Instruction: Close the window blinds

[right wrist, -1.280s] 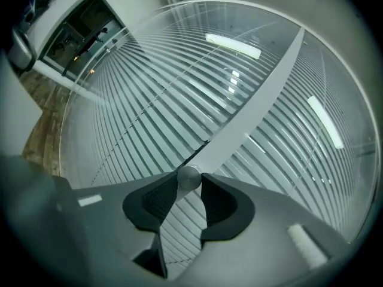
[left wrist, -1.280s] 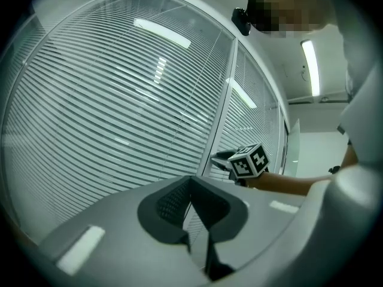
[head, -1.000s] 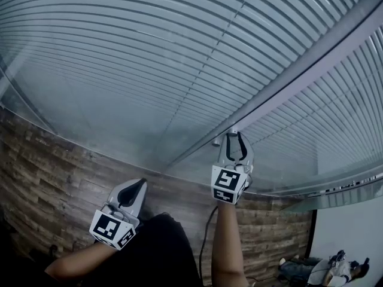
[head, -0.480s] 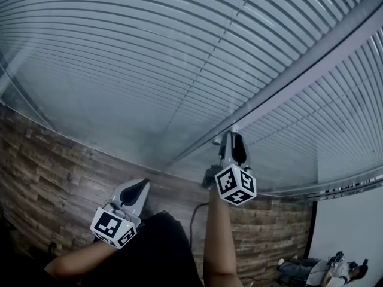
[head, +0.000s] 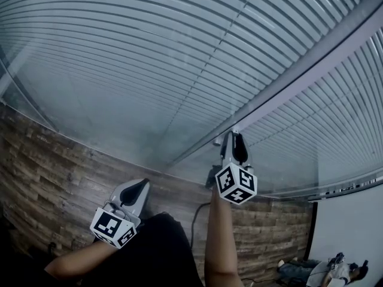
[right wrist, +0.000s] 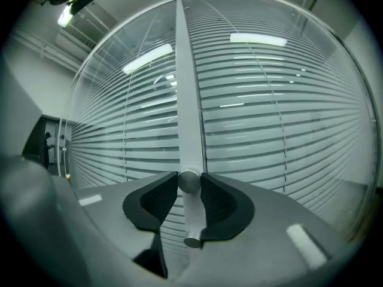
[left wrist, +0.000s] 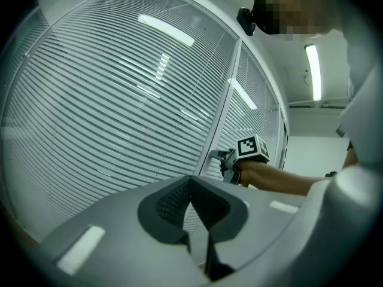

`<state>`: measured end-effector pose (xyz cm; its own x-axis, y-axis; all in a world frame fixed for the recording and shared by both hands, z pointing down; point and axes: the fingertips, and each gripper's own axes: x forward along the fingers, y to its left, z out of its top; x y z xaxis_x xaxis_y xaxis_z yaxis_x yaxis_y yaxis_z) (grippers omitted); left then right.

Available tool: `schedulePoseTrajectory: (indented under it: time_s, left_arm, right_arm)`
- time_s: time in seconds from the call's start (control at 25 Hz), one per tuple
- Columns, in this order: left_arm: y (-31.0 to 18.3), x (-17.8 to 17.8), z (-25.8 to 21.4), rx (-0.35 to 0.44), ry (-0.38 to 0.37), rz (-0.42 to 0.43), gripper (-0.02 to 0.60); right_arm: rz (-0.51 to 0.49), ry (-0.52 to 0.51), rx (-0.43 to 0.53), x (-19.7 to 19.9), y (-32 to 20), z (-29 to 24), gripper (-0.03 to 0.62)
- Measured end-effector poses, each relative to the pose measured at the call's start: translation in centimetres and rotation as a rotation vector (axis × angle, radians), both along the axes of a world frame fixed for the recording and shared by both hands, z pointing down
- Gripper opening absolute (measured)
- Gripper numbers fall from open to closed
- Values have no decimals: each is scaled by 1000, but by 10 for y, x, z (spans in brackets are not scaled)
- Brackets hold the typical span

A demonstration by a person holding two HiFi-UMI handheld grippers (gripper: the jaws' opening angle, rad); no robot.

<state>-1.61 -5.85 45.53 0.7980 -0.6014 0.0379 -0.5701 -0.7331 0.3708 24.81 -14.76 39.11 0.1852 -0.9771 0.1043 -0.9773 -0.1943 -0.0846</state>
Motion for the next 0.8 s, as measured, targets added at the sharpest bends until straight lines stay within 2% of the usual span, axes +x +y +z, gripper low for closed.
schedulePoseTrajectory:
  time_s: [0.64, 0.8]
  left_arm:
    - [-4, -2, 5, -10, 0, 12, 0]
    - [-4, -2, 5, -10, 3, 15, 0]
  right_arm:
    - [-23, 672, -229, -16, -5, 4, 124]
    - [-53, 783, -254, -19, -5, 6, 124]
